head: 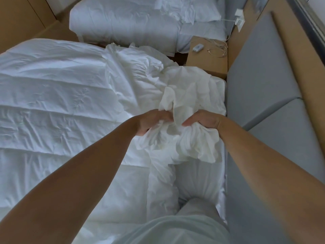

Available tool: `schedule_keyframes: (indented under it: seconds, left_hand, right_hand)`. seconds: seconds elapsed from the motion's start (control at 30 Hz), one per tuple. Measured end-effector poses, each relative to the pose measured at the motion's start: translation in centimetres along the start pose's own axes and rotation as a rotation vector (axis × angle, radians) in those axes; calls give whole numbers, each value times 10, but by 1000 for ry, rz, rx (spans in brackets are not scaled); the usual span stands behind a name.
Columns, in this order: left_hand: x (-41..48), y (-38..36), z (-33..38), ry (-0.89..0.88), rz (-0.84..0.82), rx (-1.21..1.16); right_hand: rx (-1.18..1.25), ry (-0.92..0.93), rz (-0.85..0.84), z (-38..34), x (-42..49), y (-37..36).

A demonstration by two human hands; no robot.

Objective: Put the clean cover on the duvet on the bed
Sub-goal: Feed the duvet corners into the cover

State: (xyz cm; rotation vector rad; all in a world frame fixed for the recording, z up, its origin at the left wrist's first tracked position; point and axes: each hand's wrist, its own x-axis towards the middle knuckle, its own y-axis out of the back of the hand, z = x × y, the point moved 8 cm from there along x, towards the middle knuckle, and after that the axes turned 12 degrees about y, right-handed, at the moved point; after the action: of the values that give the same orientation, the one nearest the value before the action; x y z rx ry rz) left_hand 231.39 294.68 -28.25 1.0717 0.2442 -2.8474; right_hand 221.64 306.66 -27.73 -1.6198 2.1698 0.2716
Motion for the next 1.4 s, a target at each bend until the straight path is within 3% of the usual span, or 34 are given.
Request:
schedule_keyframes:
  seconds: [0.17,0.27,0.47,0.67,0.83,0.93,1.07,1.13,1.3,1.4]
  left_hand:
    - [10,-19,-14,172,-141,173]
    - [9,-25,-19,225,-194,239]
    - [5,-48,-23,130,-182,400]
    - [14,-37,-19,10,11,611]
    - [17,-20,-28,56,62,665]
    - [15,-10,-28,63,103,527]
    - [12,2,-20,15,183,263]
    - [11,2,-12,-31,237,207]
    - [14,5,7,-125,366,139]
    - [13,4,13,-146,402,122]
  right_hand:
    - [-324,124,209,-16,4,19]
    - [-535,143,232,-21,10,24]
    - [-683,82,312,-14,17,45]
    - [-636,87,284,-9,20,46]
    - [-617,-2,191,0,21,40]
    - [-573,-63,57,5,17,29]
    - [-172,-217,-170,28,0,6]
    - [-119,-169,-294,31,1,-6]
    - [77,39,-98,26,14,2]
    - [192,36,-5,29,14,9]
